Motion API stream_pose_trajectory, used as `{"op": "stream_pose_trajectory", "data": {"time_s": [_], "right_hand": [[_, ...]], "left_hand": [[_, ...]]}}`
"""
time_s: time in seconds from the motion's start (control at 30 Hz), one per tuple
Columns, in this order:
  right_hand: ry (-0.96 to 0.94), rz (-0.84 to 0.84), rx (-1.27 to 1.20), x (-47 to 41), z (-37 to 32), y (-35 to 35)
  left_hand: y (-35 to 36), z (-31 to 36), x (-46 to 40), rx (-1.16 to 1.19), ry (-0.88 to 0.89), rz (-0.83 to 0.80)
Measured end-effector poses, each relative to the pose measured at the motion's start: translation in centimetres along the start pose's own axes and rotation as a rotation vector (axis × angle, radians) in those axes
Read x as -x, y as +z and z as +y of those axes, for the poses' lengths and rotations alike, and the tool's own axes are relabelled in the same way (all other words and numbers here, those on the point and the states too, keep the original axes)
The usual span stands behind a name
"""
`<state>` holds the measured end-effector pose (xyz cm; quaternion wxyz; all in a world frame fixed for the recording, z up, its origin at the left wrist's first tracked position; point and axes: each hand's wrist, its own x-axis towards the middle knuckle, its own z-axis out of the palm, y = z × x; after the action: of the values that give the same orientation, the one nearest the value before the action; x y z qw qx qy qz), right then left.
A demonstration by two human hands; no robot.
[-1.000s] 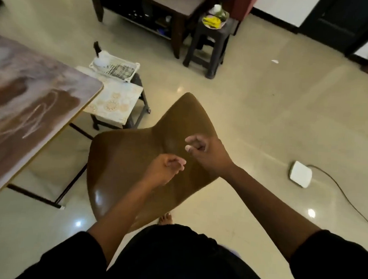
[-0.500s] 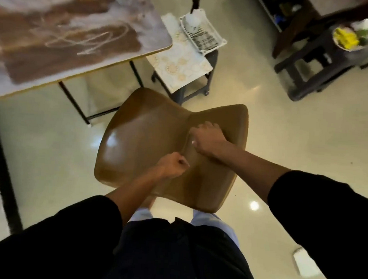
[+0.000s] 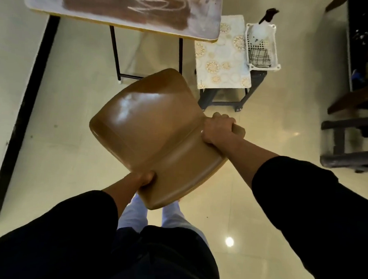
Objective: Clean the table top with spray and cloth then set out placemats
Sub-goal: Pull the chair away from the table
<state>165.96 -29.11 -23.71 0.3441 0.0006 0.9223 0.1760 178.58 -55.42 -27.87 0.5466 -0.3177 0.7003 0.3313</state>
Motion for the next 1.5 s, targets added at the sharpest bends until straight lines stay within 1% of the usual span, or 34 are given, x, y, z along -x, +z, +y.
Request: {"op": "stream_pose_trajectory", "data": {"time_s": [0.07,0.1,0.13,0.17,0.2,0.3,0.37,0.43,0.63,0.8,0.9,1.03,1.2,1.5], "right_hand": [[0.023,-0.011,0.01,-0.1,0.0,0.1],[0.035,-0.018,0.003,-0.1,0.0,0.1],[0.038,-0.025,-0.005,-0.2,0.2,0.0],[0.036,-0.036,-0.014,-0.3,0.5,-0.2],[0.033,-0.053,-0.024,-0.4,0.6,-0.5],[0.028,-0.084,-0.062,-0.6,0.8,-0.8],[0.039,-0.069,-0.106,-0.6,1.1,-1.0],[0.044,-0.042,-0.156,-0.9,1.7,-1.1],[0.077,0.059,-0.33,-1.5,2.1,-1.7],[0.074,0.108,-0.349,-0.1,1.4,-3.5],[0.077,0.124,-0.381,0.9,0.3,-4.5],[0.128,0.136,-0.442,2.4,-1.8,-5.4],[0.187,0.105,-0.543,3.3,-6.0,-7.1],[0.363,0.045,-0.716,3.9,-15.7,-9.6]], "left_hand": [[0.6,-1.6,-0.2,0.402,-0.044,-0.078],[1.0,-1.6,-0.4,0.537,-0.019,-0.085],[1.5,-1.1,-0.3,0.628,-0.006,-0.047],[1.8,-0.5,-0.4,0.671,-0.026,0.019],[2.0,0.4,0.0,0.667,-0.045,0.093],[2.4,0.8,-0.3,0.693,-0.071,0.193],[2.7,-0.2,-0.9,0.642,-0.109,0.314],[2.7,-0.7,-0.8,0.63,-0.117,0.398],[1.7,-1.2,-0.3,0.708,-0.13,0.465],[-1.3,-1.5,1.1,0.649,-0.104,0.482],[-3.9,-2.0,2.0,0.593,-0.05,0.48],[-7.7,-2.7,2.1,0.474,0.02,0.48],[-15.6,-2.5,1.6,0.286,0.072,0.494],[-29.9,-1.1,-0.9,-0.072,0.157,0.552]]}}
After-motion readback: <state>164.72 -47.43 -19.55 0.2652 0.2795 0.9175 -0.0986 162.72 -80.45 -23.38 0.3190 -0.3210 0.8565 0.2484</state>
